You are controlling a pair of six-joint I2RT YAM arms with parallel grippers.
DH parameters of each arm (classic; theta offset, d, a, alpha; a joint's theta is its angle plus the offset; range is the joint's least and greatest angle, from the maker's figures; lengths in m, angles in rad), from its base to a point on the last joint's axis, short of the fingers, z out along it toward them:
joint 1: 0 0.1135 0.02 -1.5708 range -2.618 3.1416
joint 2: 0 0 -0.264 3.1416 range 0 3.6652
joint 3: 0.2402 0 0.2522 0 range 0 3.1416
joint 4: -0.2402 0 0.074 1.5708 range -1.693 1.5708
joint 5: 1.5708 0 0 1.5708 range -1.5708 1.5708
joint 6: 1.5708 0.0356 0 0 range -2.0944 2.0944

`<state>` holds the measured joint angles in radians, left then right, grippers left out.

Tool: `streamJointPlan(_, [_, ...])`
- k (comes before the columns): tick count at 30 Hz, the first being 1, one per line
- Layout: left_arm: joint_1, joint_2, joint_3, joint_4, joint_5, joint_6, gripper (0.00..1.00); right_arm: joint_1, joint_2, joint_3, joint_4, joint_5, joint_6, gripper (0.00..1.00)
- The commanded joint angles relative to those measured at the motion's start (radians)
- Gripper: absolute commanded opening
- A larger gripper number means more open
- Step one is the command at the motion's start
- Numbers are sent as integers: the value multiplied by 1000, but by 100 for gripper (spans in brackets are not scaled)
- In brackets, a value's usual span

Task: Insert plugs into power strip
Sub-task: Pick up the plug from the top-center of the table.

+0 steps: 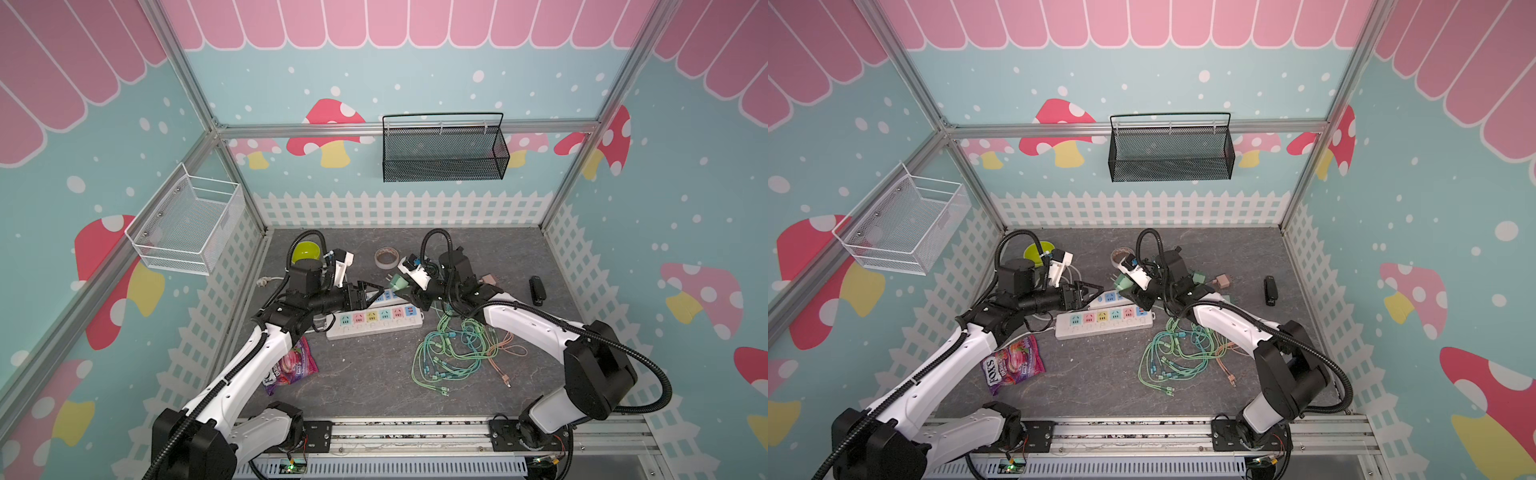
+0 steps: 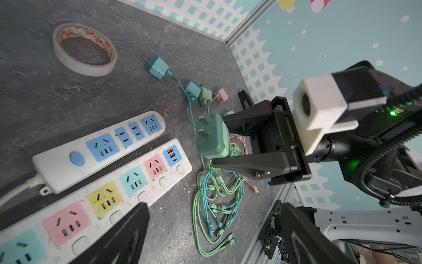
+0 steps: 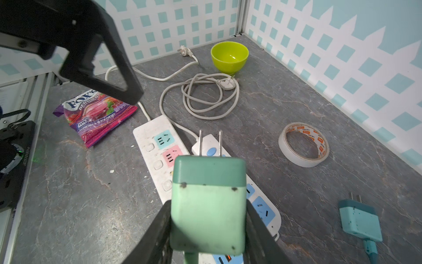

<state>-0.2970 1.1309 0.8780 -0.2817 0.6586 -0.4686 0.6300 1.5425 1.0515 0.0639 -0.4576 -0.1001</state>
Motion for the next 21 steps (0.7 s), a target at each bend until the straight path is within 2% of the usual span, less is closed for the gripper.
streamJointPlan(1, [-4, 13, 36, 31, 67, -26, 89, 22, -50, -16, 27, -42, -57, 38])
streamJointPlan(21, [-34, 22, 77, 81, 204, -87, 76, 72, -173, -30, -18, -45, -140, 37])
